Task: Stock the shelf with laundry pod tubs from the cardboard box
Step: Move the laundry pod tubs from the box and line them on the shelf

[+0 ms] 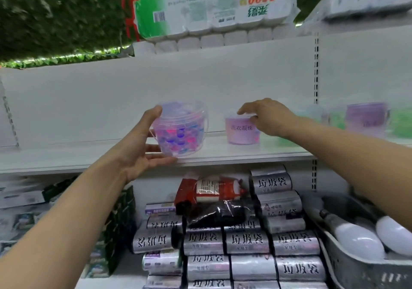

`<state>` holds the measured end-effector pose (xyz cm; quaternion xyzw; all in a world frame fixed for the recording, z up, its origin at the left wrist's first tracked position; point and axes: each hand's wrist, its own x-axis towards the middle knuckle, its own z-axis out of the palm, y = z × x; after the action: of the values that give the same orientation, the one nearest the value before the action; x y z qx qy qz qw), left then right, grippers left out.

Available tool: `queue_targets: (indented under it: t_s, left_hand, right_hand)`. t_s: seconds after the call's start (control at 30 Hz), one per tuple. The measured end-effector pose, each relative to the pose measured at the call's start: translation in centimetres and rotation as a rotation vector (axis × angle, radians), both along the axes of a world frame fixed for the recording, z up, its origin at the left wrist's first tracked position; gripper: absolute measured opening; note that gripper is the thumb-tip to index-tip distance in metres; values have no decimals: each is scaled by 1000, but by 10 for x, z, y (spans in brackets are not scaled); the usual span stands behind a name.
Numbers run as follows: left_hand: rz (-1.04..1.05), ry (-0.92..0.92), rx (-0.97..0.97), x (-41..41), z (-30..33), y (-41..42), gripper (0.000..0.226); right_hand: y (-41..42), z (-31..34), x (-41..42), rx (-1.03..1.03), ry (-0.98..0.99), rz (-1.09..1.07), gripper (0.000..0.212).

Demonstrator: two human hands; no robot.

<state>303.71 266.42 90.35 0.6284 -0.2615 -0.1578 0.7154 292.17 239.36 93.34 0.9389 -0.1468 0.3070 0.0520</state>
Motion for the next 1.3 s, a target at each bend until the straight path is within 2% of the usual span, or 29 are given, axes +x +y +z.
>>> queue_targets:
  t_s: [0.23, 0.33, 0.6, 0.73, 0.8, 0.87, 0.93, 1.0, 1.03, 1.1, 1.3]
  left_hand:
    - [-29, 16, 70, 39, 14, -31, 71]
    - [-43, -16, 104, 52, 17, -42, 61]
    - [-59, -62, 258, 76, 23, -66, 52]
    - [20, -188, 399, 90, 27, -69, 62]
    - [134, -334, 512, 98, 27, -69, 71]
    - [364, -631, 653, 104, 24, -68, 79]
    - [477, -933, 552, 100, 21, -66, 70]
    - [432, -1161, 402, 88, 19, -62, 56]
    - [410, -1255, 414, 81, 18, -61, 52]
    - [409, -1384, 540, 79, 17, -66, 48]
    - [427, -1487, 759, 103, 28, -99, 42]
  right_hand:
    - [-13, 13, 34, 54, 201, -146, 50]
    - [-19, 14, 43, 62, 250, -192, 51]
    - [-24, 0, 57, -214, 314, -273, 46]
    - [-28, -3, 54, -203, 328, -273, 52]
    - [-28, -6, 54, -221, 316, -282, 54]
    - [-27, -8, 54, -243, 294, -283, 53]
    - [-27, -10, 55, -248, 266, -271, 52]
    - [-27, -12, 58, -229, 239, -255, 55]
    - [-26, -12, 59, -217, 223, -248, 55]
    - [-25, -12, 63, -179, 185, -235, 50]
    - [-25, -6, 70, -102, 146, -249, 43]
